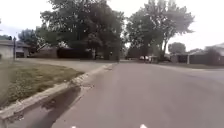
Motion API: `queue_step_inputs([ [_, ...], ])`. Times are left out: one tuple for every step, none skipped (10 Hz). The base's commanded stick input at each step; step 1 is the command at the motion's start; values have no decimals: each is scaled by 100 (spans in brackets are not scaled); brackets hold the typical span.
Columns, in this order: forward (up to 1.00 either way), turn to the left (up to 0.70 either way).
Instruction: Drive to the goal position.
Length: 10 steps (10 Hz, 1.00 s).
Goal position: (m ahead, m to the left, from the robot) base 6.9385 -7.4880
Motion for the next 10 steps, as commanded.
queue_step_inputs([
  [67,-6],
  [70,0],
  [70,0],
  [84,0],
  [85,0],
  [85,0],
  [85,0],
  [85,0],
  [85,0],
  [90,0],
])
